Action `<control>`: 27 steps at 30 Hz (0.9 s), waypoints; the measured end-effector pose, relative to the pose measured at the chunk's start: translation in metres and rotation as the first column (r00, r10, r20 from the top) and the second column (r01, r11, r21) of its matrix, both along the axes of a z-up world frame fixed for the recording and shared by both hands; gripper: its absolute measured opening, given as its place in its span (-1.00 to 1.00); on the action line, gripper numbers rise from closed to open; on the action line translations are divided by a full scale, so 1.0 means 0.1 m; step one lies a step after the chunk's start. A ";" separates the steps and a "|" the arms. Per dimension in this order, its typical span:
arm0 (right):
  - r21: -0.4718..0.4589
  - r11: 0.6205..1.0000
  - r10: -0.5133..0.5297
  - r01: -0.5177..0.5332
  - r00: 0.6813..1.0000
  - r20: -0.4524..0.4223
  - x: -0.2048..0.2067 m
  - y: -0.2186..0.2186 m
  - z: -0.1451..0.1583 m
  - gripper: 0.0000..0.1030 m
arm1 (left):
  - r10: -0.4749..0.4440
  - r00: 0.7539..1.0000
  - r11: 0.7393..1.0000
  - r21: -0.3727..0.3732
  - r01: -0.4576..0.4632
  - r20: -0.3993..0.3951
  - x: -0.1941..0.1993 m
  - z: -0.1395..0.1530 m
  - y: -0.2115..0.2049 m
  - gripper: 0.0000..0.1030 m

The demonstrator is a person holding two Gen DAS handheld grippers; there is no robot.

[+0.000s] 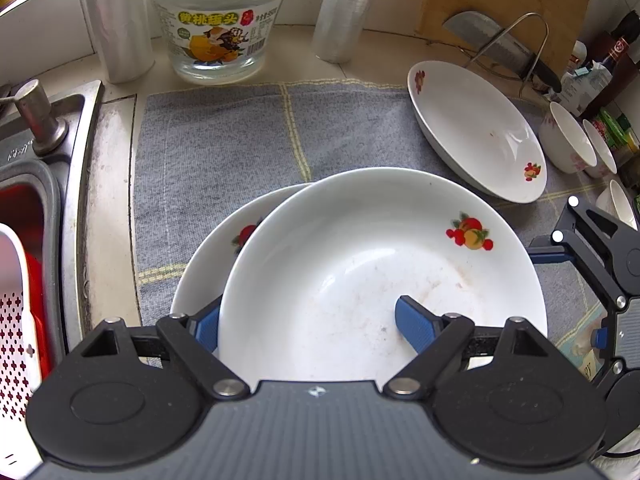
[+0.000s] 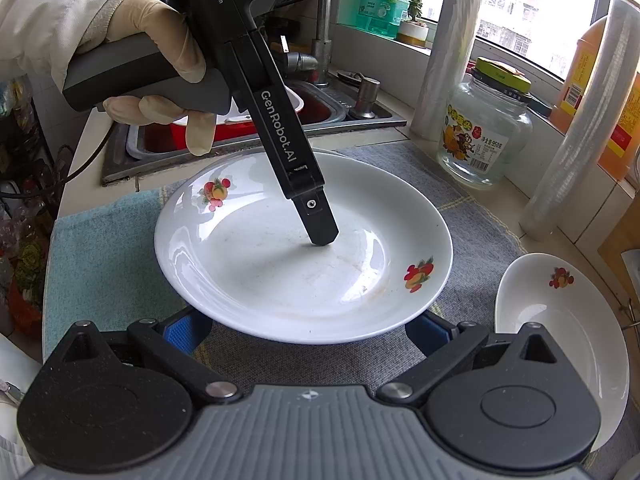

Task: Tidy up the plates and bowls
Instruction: 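Lower the held fruit-print plate onto the stained plate with the left tool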

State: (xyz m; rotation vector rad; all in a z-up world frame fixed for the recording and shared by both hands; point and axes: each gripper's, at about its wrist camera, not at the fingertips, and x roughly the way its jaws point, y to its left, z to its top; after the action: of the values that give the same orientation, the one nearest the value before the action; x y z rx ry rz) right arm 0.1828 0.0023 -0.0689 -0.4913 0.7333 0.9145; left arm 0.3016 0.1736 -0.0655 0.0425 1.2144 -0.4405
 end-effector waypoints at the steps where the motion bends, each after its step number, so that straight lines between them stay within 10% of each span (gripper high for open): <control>1: -0.001 1.000 0.001 -0.001 1.000 0.001 0.00 0.00 0.00 1.00 | 0.000 1.000 1.000 0.002 0.000 -0.001 0.00 0.00 -0.01 0.67; 27: 0.021 1.000 0.014 -0.013 1.000 -0.013 0.00 0.00 0.00 1.00 | 0.035 0.999 0.999 0.014 -0.035 0.009 -0.14 0.09 0.09 0.67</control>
State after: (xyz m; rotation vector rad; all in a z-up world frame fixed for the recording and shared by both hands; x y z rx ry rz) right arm 0.1826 0.0027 -0.0685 -0.4730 0.7327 0.9377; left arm 0.2875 0.1826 -0.0563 0.0355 1.2076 -0.4012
